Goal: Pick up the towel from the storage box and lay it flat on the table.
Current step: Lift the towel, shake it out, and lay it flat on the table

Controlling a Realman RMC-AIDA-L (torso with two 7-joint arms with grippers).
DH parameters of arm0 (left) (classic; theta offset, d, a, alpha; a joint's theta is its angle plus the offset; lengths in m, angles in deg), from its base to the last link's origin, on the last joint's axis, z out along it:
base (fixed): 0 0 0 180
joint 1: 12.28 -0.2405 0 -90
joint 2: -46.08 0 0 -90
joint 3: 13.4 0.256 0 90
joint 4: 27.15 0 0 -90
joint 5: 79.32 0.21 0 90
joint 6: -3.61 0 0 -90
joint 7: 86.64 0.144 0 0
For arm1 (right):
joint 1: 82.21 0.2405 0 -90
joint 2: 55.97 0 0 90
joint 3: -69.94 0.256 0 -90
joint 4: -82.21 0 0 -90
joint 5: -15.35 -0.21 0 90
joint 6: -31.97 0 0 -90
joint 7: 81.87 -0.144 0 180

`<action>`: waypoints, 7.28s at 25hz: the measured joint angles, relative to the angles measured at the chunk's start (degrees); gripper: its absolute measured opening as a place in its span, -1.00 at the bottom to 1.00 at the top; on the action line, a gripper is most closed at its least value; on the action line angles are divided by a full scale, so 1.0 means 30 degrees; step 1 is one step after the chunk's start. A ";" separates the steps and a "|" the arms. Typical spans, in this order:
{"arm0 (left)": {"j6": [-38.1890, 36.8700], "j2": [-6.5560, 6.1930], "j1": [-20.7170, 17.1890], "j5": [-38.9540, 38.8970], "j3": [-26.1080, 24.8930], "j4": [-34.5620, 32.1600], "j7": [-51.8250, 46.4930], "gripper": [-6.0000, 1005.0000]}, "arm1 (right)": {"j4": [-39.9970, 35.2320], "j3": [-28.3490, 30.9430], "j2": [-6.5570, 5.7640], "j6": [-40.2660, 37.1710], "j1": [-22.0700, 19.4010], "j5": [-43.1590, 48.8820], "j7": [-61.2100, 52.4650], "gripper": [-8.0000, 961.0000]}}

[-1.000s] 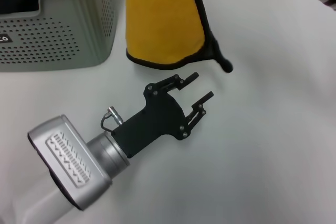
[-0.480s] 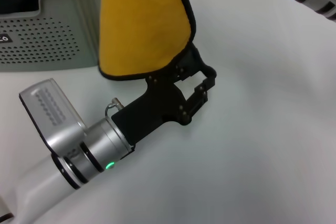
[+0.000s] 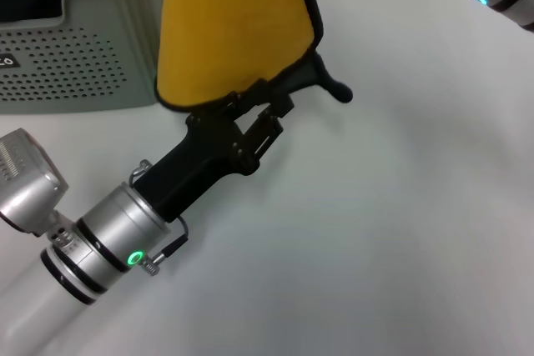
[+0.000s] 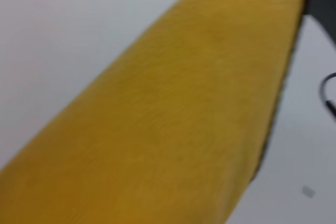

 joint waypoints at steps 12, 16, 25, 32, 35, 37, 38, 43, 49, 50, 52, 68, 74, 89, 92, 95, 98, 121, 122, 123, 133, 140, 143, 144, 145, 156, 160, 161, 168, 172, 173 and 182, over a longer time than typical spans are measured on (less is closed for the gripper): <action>0.0069 0.0028 0.0158 0.0510 0.0220 0.0363 -0.1126 -0.26 | 0.0023 -0.0135 -0.0001 -0.1167 -0.0055 -0.1507 0.0734 -0.95; -0.0023 0.0023 0.0204 0.0492 0.0204 0.0309 -0.1677 -0.26 | 0.0185 -0.0257 0.0000 -0.1174 -0.0055 -0.1509 0.0782 -0.95; -0.1409 -0.0059 0.0215 0.0737 0.0222 0.0427 -0.2469 -0.26 | 0.1108 -0.0202 0.0001 -0.1053 0.0097 -0.1725 0.1338 -0.95; -0.2353 -0.0132 0.0316 0.2098 0.0221 0.0513 -0.3359 -0.26 | 0.1268 -0.0038 0.0000 -0.1135 0.0152 -0.2655 0.2420 -0.95; -0.2537 -0.0137 0.0231 0.2213 0.0183 0.0548 -0.3430 -0.26 | 0.1437 -0.0038 0.0000 -0.1069 0.0095 -0.2774 0.2711 -0.95; -0.2983 -0.0140 0.0129 0.2157 0.0086 0.0694 -0.3435 -0.26 | 0.1676 -0.0011 0.0000 -0.1040 0.0033 -0.2777 0.2822 -0.95; -0.3369 -0.0142 0.0069 0.2036 -0.0018 0.0855 -0.3438 -0.26 | 0.1777 0.0003 -0.0001 -0.1033 -0.0009 -0.2781 0.2851 -0.95; -0.4825 -0.0143 -0.0194 0.1384 -0.1051 0.1598 -0.3447 -0.26 | 0.1962 -0.0219 -0.0002 -0.1026 -0.0589 -0.2643 0.2862 -0.94; -0.5263 -0.0142 -0.0475 0.1226 -0.2387 0.1720 -0.3369 -0.26 | 0.1888 -0.1248 0.0000 -0.1111 -0.1654 -0.2538 0.2857 -0.94; -0.5227 -0.0119 -0.0477 0.1179 -0.2460 0.1731 -0.3289 -0.26 | 0.1853 -0.1364 -0.0001 -0.1084 -0.1755 -0.2539 0.2856 -0.94; -0.5144 -0.0063 -0.0477 0.0971 -0.2496 0.1738 -0.3021 -0.26 | 0.1800 -0.1627 0.0000 -0.1031 -0.1930 -0.2537 0.2855 -0.94; -0.4902 0.0028 -0.0492 -0.1445 -0.2535 0.1585 -0.1986 -0.26 | 0.2237 -0.3313 -0.0084 -0.0690 -0.2533 -0.2558 0.2241 -0.94; -0.4554 0.0006 -0.0257 -0.1387 -0.2393 0.1733 -0.1074 -0.26 | 0.2072 -0.3339 -0.0148 -0.0549 -0.2539 -0.2516 0.1240 -0.94; -0.3244 0.0022 -0.0240 0.1747 -0.2381 0.1023 0.1132 -0.26 | 0.1071 -0.0584 -0.0130 0.2557 -0.0725 -0.2031 0.0975 -0.93; -0.3492 0.0010 -0.0761 0.1507 -0.2513 0.0428 0.2592 -0.26 | 0.1032 -0.0570 -0.0072 0.3081 -0.0305 -0.1397 0.0989 -0.93; -0.3478 0.0030 -0.0801 0.1454 -0.2422 0.0271 0.4170 -0.26 | 0.0917 -0.1100 -0.0095 0.3935 0.0197 -0.1269 0.0946 -0.93; -0.3196 0.0028 -0.0556 0.1617 -0.2218 0.0254 0.4551 -0.26 | 0.0733 -0.1737 -0.0099 0.5138 0.0770 -0.1085 0.0969 -0.93; -0.2141 0.0028 -0.2054 -0.1564 -0.1759 -0.1204 0.7245 -0.26 | -0.2018 -0.3089 -0.0087 0.6358 0.0896 0.5081 0.0661 -0.93; -0.1929 0.0028 -0.2130 -0.1805 -0.1756 -0.1234 0.7556 -0.26 | -0.2221 -0.3101 -0.0095 0.6473 0.0786 0.5106 0.0660 -0.93; -0.1724 0.0027 -0.2151 -0.1978 -0.1754 -0.1247 0.7824 -0.25 | -0.2406 -0.3106 -0.0102 0.6513 0.0688 0.5109 0.0659 -0.93; 0.0499 0.0029 -0.1721 -0.3273 -0.1491 -0.1511 0.9778 -0.25 | -0.2887 -0.3130 -0.0091 0.7220 0.0742 0.5130 0.0279 -0.92; 0.1057 0.0028 -0.1923 -0.5375 -0.1020 -0.1739 1.0300 -0.19 | -0.2900 -0.3094 -0.0004 0.8067 0.1259 0.5127 0.0269 -0.92; 0.1092 0.0028 -0.2034 -0.6132 -0.0574 -0.1785 1.0535 -0.17 | -0.2940 -0.3068 0.0010 0.8892 0.1642 0.5069 0.0264 -0.92; 0.1100 0.0028 -0.2072 -0.6260 -0.0478 -0.1793 1.0626 -0.16 | -0.2981 -0.3045 0.0009 0.9224 0.1779 0.4993 0.0264 -0.92; 0.1134 0.0028 -0.2136 -0.6448 -0.0353 -0.1793 1.0936 -0.11 | -0.3021 -0.3009 0.0008 0.9510 0.1912 0.4914 0.0261 -0.92; 0.2322 0.0027 -0.2251 -1.0083 0.2128 -0.2967 1.6189 0.10 | -0.3927 -0.2892 -0.0002 1.0490 0.2372 0.4423 -0.0895 -0.92; 0.2292 0.0029 -0.2063 -1.1248 0.2953 -0.3217 1.7492 0.13 | -0.3961 -0.3085 0.0000 1.0956 0.2719 0.4410 -0.1490 -0.92; 0.2252 0.0028 -0.2051 -1.1369 0.2967 -0.3232 1.7687 0.13 | -0.3900 -0.3145 0.0000 1.1140 0.2860 0.4405 -0.1735 -0.92; 0.1890 0.0028 -0.2238 -1.3210 0.3006 -0.4460 2.1140 0.15 | -0.3784 -0.3873 -0.0001 1.1690 0.3065 0.4394 -0.2442 -0.92; 0.1867 0.0028 -0.2256 -1.3574 0.3060 -0.4689 2.1686 0.16 | -0.3978 -0.4247 0.0001 1.2211 0.3052 0.4393 -0.2452 -0.91; 0.1864 0.0028 -0.2249 -1.3586 0.3080 -0.4689 2.1702 0.16 | -0.3981 -0.4252 -0.0001 1.2240 0.3072 0.4387 -0.2482 -0.91; 0.1852 0.0028 -0.2121 -1.4874 0.3546 -0.4687 2.1954 0.16 | -0.4082 -0.4313 -0.0001 1.2252 0.3159 0.4367 -0.3388 -0.91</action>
